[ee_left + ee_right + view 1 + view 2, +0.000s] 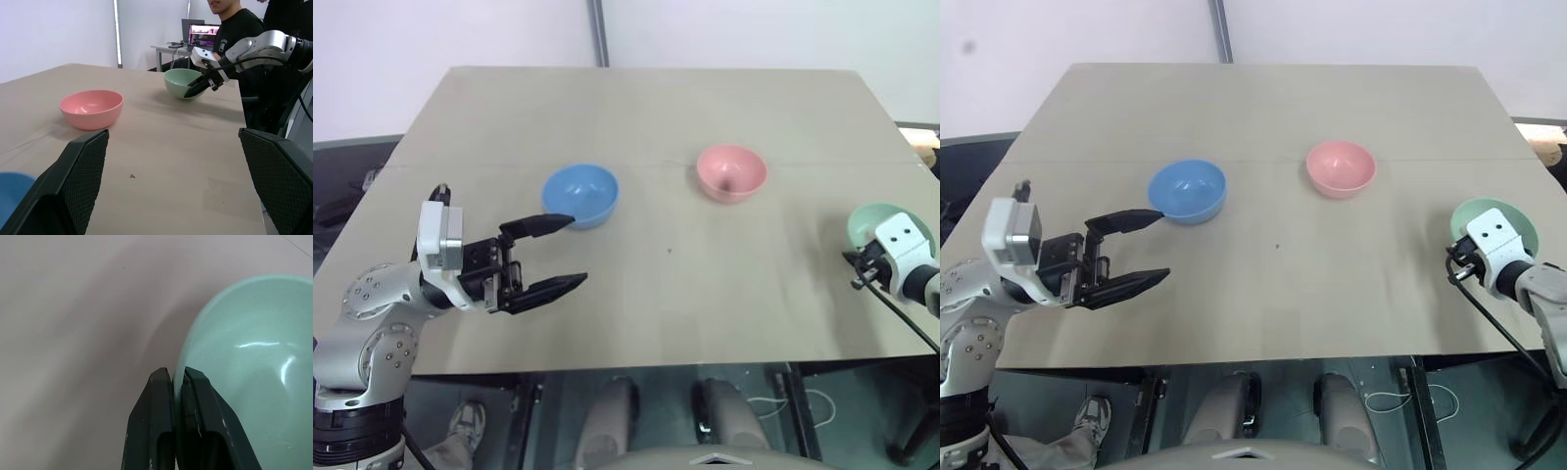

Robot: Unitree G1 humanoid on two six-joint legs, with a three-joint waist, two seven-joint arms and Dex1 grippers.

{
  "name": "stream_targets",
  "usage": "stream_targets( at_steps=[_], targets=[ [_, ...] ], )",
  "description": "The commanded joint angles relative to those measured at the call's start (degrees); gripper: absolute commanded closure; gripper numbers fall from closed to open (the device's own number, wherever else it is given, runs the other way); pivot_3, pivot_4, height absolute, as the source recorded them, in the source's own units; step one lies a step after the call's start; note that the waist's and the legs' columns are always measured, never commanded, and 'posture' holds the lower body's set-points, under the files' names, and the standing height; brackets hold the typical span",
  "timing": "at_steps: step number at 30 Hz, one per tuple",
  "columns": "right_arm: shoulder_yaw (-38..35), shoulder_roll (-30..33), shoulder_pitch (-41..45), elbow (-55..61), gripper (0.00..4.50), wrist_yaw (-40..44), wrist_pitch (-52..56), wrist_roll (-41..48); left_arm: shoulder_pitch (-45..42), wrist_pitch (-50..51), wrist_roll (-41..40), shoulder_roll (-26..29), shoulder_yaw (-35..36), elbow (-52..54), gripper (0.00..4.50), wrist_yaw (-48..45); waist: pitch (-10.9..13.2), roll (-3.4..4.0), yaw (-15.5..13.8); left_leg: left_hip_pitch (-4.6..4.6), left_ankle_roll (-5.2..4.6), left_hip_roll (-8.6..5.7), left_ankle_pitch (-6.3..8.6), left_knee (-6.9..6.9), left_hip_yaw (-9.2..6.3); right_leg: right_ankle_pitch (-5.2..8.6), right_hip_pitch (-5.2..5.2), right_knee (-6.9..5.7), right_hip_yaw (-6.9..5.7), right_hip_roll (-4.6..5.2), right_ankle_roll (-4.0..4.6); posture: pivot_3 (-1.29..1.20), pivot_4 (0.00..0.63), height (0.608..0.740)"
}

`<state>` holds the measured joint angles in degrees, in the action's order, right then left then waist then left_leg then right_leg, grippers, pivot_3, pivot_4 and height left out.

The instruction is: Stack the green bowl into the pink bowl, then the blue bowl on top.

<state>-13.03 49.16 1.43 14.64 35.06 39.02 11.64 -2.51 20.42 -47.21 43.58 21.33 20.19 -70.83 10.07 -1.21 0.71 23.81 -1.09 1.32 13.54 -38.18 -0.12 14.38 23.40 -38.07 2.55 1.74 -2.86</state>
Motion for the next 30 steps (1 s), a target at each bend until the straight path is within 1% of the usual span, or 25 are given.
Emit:
stream_targets(
  at_steps=[1,4,5,6,8,9,10,13,14,16,18,20,21,24,26,28,30],
  targets=[
    [-0.47,0.16,0.57,0.18,4.45,-0.58,-2.3,-1.28,0.36,-1.1,0.15,0.14,0.5,1.02,0.0,0.09,0.0,0.0,0.03,0.0,0.0,0.0,0.0,0.0,0.0,0.0,0.0,0.0,0.01,0.0,0.0,0.0,0.15,0.74],
    [-0.06,0.5,0.49,-0.16,4.45,-0.77,-4.22,-2.43,0.57,-1.11,0.28,0.12,0.55,1.09,0.0,0.25,0.0,0.0,0.04,0.0,0.0,0.0,0.0,0.0,0.0,0.0,0.0,0.0,0.0,0.0,0.0,0.0,0.15,0.74],
    [-0.27,0.69,0.84,-0.1,4.45,0.16,-3.79,-1.59,0.59,-1.09,0.36,0.11,0.49,1.11,0.0,0.27,0.0,0.0,0.04,-0.01,0.0,0.0,0.0,0.0,0.0,0.0,0.0,0.0,0.01,0.0,0.0,0.0,0.15,0.74],
    [-0.65,0.72,1.29,0.09,3.82,1.16,-3.48,-0.52,0.64,-1.05,0.38,0.1,0.46,1.17,0.0,0.3,0.0,0.0,0.04,-0.01,0.0,0.0,0.0,0.0,0.01,0.0,0.0,0.0,0.01,0.0,0.0,0.0,0.15,0.74],
    [-0.97,0.84,1.88,0.46,3.41,2.16,-3.24,0.4,0.66,-0.99,0.37,0.08,0.39,1.24,0.0,0.33,0.0,0.0,0.03,-0.01,0.0,0.0,0.0,0.0,0.01,0.0,0.0,0.0,0.0,0.0,0.0,0.0,0.15,0.74],
    [-0.77,0.97,2.08,0.61,2.89,1.94,-3.85,-0.2,0.6,-0.95,0.39,0.06,0.31,1.23,0.0,0.36,0.0,0.0,0.05,-0.01,0.0,0.0,0.0,0.0,0.0,0.0,0.0,-0.01,0.0,0.0,0.0,0.0,0.15,0.74],
    [-0.48,1.05,2.36,0.7,2.63,0.97,-4.78,-1.48,0.58,-0.94,0.44,0.01,0.23,1.26,0.0,0.44,0.0,0.0,0.06,-0.01,0.0,0.01,0.0,0.0,-0.02,-0.01,0.0,-0.01,0.01,0.0,-0.01,0.0,0.15,0.74],
    [-0.01,1.56,2.67,3.06,1.08,1.7,-6.03,-2.11,0.83,-0.85,0.47,-0.08,0.2,1.51,0.0,0.61,0.0,0.0,0.04,-0.02,0.0,0.0,0.0,0.0,-0.01,0.0,0.0,-0.02,0.01,0.0,-0.01,0.0,0.15,0.74],
    [-0.27,1.14,3.86,4.38,0.77,2.15,-5.69,-1.03,0.94,-0.8,0.5,-0.1,0.22,1.57,0.0,0.7,0.0,0.0,0.04,-0.01,0.0,0.01,0.0,0.0,-0.01,0.0,0.0,-0.02,0.01,0.0,0.0,0.0,0.15,0.74],
    [-0.01,0.4,7.04,7.11,0.77,3.64,-4.92,1.62,1.14,-0.68,0.52,-0.12,0.28,1.71,0.0,1.0,0.01,0.02,0.16,-0.01,0.0,0.01,0.0,0.0,-0.05,-0.01,0.0,-0.02,0.01,0.0,-0.01,0.0,0.15,0.74],
    [2.07,-1.08,11.86,9.21,0.77,4.99,-4.52,4.24,1.37,-0.64,0.67,-0.04,0.59,1.54,0.0,1.35,0.02,0.04,0.57,-0.07,0.0,0.04,0.0,0.0,-0.11,-0.01,0.01,-0.04,0.09,-0.01,-0.02,0.0,0.15,0.74],
    [5.66,-3.25,16.59,8.87,0.77,5.62,-5.0,4.8,1.64,-0.67,0.76,-0.1,1.19,1.07,0.0,1.97,0.02,0.03,0.78,-0.1,0.0,0.08,0.0,-0.01,-0.13,-0.03,0.01,-0.06,0.11,-0.07,-0.04,0.0,0.15,0.74],
    [8.27,-4.94,19.32,6.97,0.77,5.2,-6.34,3.44,1.76,-0.63,0.75,-0.15,1.52,0.61,0.0,2.28,0.01,0.01,0.84,-0.1,0.0,0.11,0.0,-0.01,-0.15,-0.03,0.0,-0.06,0.09,-0.1,-0.03,0.0,0.15,0.74],
    [19.76,-10.6,28.52,-3.45,0.77,4.22,-15.3,-5.31,2.51,-1.26,1.6,0.34,3.21,-2.44,0.0,2.33,0.01,0.01,1.02,-0.09,0.0,0.15,0.0,-0.02,-0.16,-0.04,0.01,-0.05,0.03,-0.15,0.01,0.0,0.15,0.74],
    [25.05,-13.73,33.27,-11.02,0.77,4.62,-21.44,-9.75,3.1,-2.21,2.33,1.14,4.38,-4.13,0.0,1.29,0.01,0.02,1.26,-0.06,0.01,0.11,0.0,-0.03,-0.08,-0.05,0.05,-0.06,0.06,-0.14,0.05,0.0,0.15,0.74],
    [27.47,-17.29,37.55,-18.87,0.77,4.43,-24.95,-11.65,3.44,-2.5,2.49,1.6,5.47,-4.74,0.0,1.15,0.02,0.02,1.22,0.02,0.01,0.08,-0.01,-0.02,-0.06,-0.07,0.1,-0.06,0.03,-0.12,0.05,0.0,0.15,0.74],
    [29.94,-19.38,41.34,-27.26,0.77,4.65,-29.61,-14.59,3.95,-2.59,2.41,1.56,6.13,-4.3,0.0,1.41,0.04,0.04,1.15,0.09,0.01,0.08,0.0,0.0,-0.09,-0.08,0.17,-0.05,0.03,-0.06,0.05,0.0,0.15,0.74]
  ],
)
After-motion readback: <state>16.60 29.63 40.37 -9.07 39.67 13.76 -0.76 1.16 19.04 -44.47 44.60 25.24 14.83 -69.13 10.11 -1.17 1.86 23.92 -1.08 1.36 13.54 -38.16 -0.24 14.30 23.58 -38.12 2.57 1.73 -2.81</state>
